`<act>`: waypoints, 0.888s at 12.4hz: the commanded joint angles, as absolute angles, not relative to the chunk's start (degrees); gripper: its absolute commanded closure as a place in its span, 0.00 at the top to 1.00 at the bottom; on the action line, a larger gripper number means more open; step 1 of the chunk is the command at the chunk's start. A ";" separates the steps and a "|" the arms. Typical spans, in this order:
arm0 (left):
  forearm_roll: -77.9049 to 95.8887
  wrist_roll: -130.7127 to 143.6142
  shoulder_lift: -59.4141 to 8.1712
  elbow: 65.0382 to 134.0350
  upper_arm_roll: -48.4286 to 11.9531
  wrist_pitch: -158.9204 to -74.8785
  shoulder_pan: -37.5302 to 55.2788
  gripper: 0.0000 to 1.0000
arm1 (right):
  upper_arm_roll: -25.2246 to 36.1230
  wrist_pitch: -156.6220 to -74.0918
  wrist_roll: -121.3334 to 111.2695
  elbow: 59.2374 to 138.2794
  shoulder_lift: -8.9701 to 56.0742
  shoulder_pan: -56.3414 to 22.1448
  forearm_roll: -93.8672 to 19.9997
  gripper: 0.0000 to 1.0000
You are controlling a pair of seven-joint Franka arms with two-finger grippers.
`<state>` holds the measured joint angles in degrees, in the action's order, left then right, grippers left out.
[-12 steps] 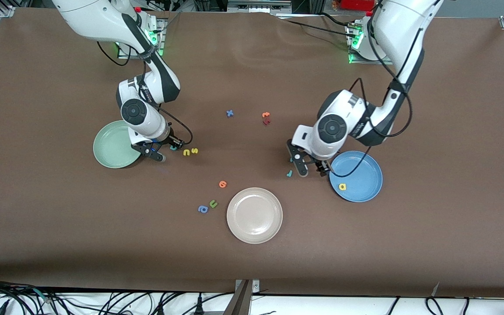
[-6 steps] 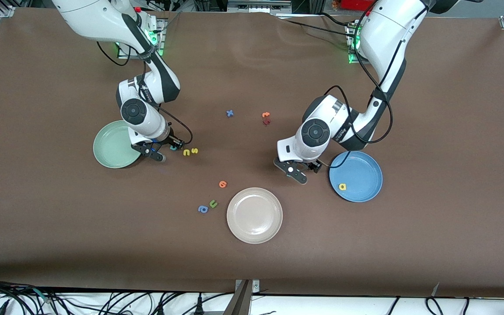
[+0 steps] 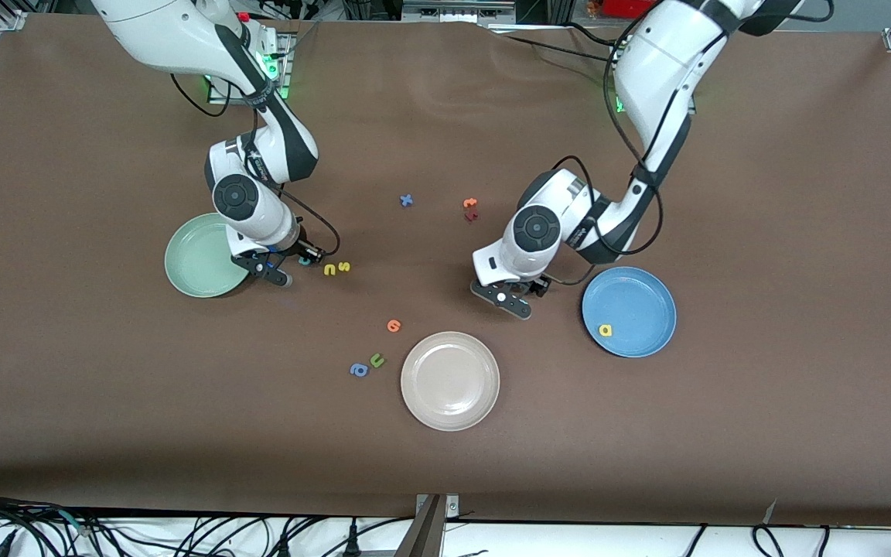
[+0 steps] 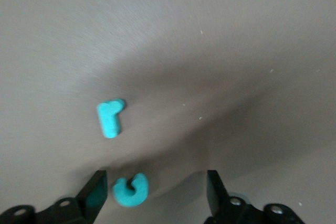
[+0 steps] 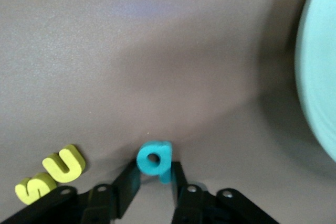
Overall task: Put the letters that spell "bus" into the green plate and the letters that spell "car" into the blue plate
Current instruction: 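Grasp the teal c with the left gripper while the right gripper grasps teal q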
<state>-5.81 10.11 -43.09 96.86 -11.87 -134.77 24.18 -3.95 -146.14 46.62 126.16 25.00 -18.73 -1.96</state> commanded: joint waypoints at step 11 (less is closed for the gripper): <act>-8.70 9.76 -41.13 98.26 -11.34 -128.85 23.82 0.64 | -3.43 -141.79 45.88 125.86 22.51 -18.19 -2.29 0.12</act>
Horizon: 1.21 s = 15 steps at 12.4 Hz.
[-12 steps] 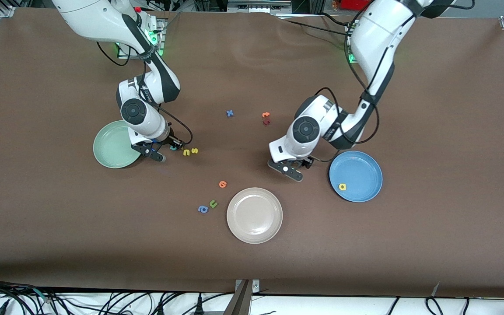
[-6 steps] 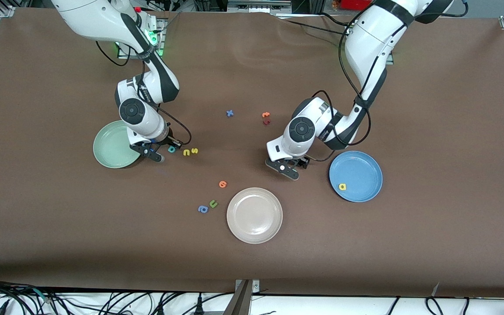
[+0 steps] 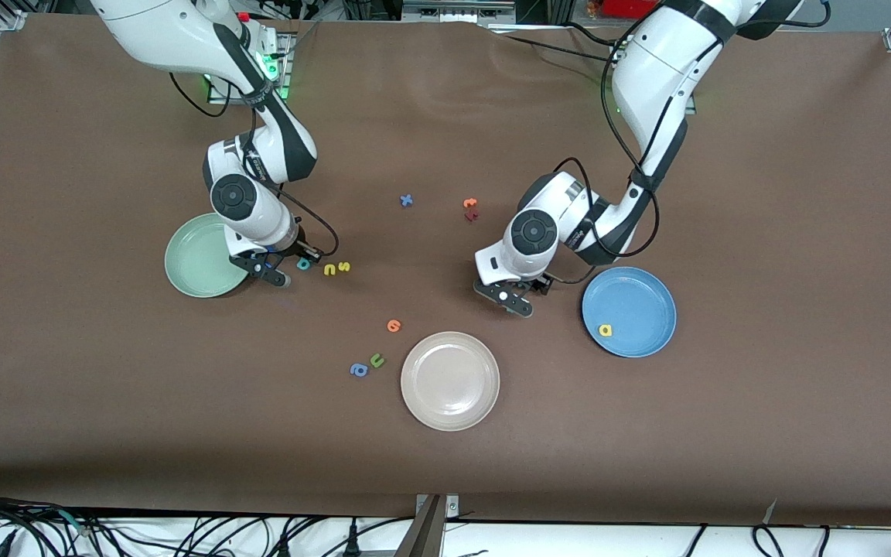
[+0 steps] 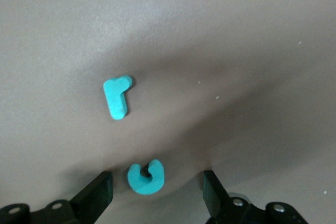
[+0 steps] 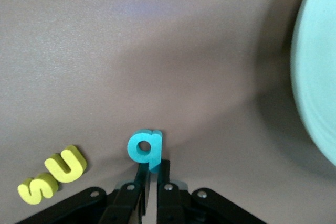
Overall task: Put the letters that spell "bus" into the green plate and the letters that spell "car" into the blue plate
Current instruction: 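Grasp the teal c with the left gripper while the right gripper grasps teal q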
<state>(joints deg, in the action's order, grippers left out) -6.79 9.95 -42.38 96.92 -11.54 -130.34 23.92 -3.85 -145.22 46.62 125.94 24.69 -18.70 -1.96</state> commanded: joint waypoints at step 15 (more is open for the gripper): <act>-8.79 9.49 -41.49 97.38 -11.34 -131.58 23.29 0.09 | -0.62 -144.40 43.68 124.01 24.43 -18.37 -1.14 0.85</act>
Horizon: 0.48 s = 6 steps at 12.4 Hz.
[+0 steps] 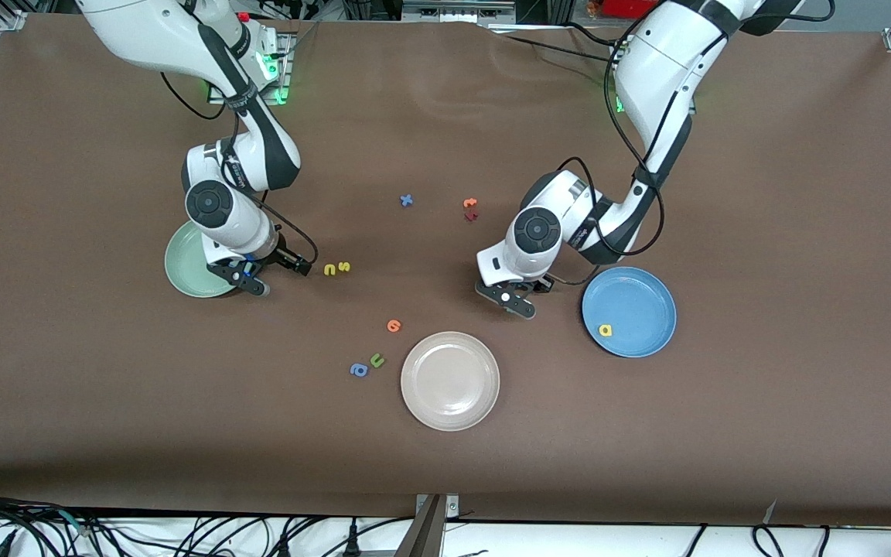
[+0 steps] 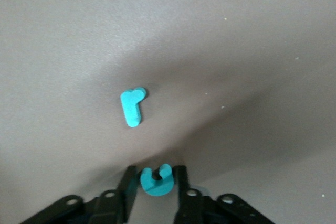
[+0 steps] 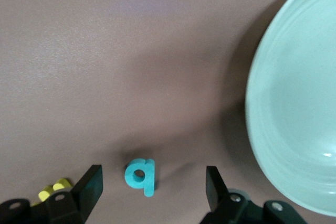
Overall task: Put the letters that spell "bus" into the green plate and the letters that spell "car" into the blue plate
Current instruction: 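Carry the c and q toward the blue and green plates with both grippers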
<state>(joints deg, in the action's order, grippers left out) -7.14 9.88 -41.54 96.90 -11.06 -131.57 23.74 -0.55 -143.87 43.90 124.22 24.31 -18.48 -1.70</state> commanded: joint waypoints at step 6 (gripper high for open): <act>-8.61 4.43 -33.85 96.94 -11.51 -122.36 17.86 0.11 | -0.70 -146.95 43.95 124.19 26.81 -18.72 -1.32 0.63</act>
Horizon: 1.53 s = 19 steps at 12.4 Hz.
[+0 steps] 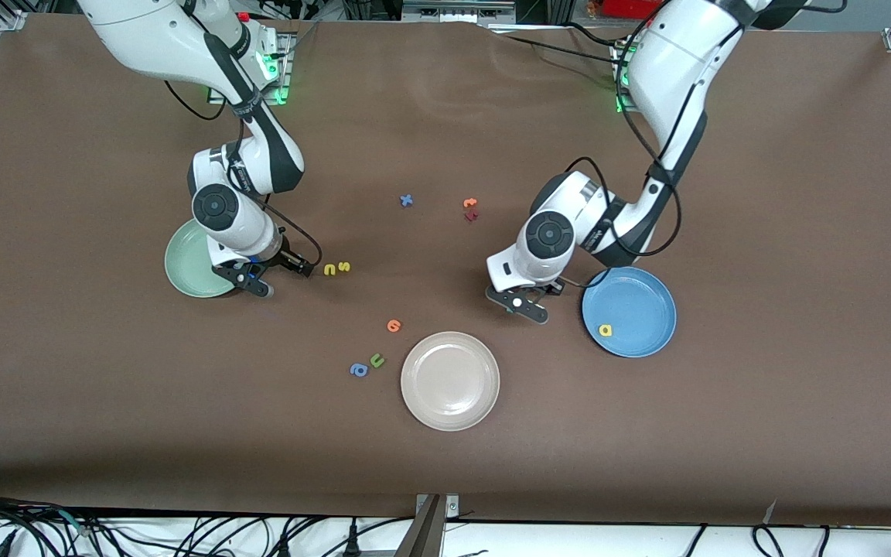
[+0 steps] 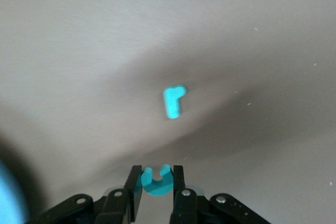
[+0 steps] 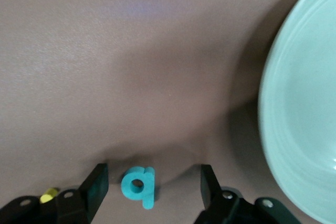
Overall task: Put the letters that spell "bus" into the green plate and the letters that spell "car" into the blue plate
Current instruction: 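Carry the c and q toward the blue and green plates with both grippers, then open both grippers, dropping c on blue plate and q on green plate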
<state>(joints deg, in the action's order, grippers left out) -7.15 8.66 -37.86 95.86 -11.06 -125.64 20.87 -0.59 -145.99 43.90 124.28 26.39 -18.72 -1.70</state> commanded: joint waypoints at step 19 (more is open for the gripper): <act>-7.65 -8.62 -43.93 84.46 -11.69 -123.56 20.38 1.00 | 20.03 -118.01 14.61 125.31 13.00 -18.28 -1.49 0.04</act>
